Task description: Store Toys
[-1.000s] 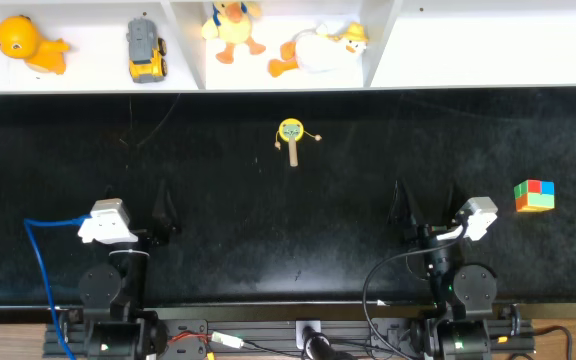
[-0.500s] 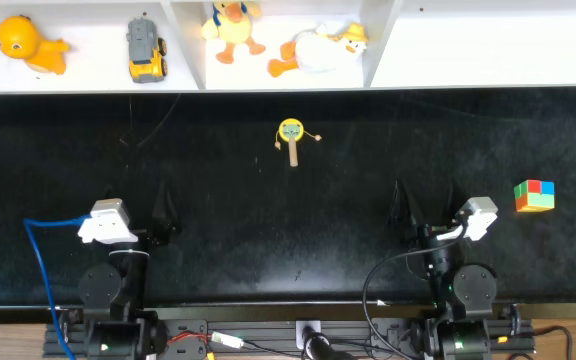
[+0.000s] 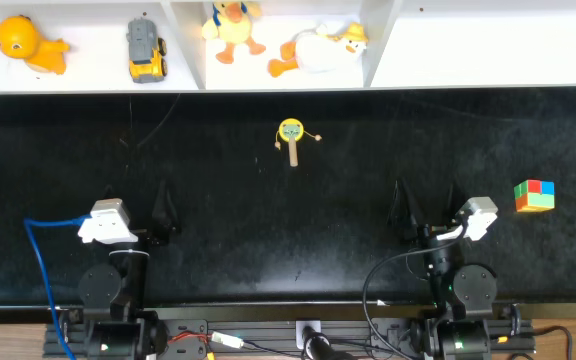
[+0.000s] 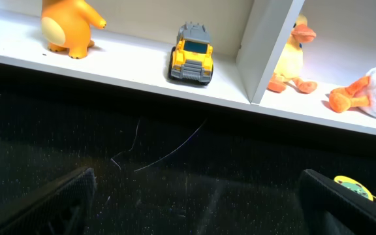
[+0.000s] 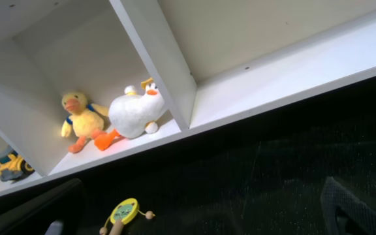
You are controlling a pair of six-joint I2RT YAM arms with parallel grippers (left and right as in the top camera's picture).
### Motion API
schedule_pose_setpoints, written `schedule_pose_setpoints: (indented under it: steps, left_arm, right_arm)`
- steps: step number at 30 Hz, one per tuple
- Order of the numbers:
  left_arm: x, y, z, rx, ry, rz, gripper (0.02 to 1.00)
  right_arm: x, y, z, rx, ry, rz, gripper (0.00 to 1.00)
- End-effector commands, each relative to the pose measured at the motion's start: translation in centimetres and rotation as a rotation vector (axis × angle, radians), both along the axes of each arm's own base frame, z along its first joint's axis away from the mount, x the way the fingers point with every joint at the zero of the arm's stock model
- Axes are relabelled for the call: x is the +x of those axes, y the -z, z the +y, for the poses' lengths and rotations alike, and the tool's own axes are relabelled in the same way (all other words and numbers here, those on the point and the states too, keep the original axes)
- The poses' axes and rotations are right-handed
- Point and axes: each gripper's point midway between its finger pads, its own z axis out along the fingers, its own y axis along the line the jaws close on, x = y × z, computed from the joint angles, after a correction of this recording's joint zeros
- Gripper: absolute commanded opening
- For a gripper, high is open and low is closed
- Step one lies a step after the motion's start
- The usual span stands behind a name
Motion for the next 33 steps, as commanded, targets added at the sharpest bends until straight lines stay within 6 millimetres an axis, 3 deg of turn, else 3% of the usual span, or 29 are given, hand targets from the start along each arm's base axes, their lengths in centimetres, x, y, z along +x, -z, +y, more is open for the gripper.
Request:
schedule_pose_setpoints:
  steps: [1,11,16,22,28,33]
  left_arm:
    - [0.0,-0.1,-0.4,-0.025,0.018,-0.008,0.998]
    - [0.0,-0.1,-0.4,-0.025,0.018,-0.007,0.998]
    - [0.0,-0.1,-0.4,-0.025,0.018,-0.008,0.998]
    - [0.0,-0.1,-0.4,-0.025,0.018,-0.007,0.998]
    - [0.0,-0.1,-0.4,-0.025,0.018,-0.008,0.998]
    - [0.0,-0.1,-0.4,-0.025,0.018,-0.007,0.998]
  right_arm:
    - [0.0,0.4,0.0,-0.007,0.003,-0.001,0.996]
    - [0.0,0.0,0.1,0.014,-0.002,-0.012,0.996]
    - [-1.0,-2.8,3.1,-0.019,-0.182,-0.123,0.996]
    - [-2.4,-6.8,5.2,0.0,-0.319,-0.084,0.998]
    - [-2.0,-11.8,6.3,-0.152,-0.402,0.065,0.998]
    - [-0.1,-14.7,6.7,-0.249,-0.464,0.294,0.996]
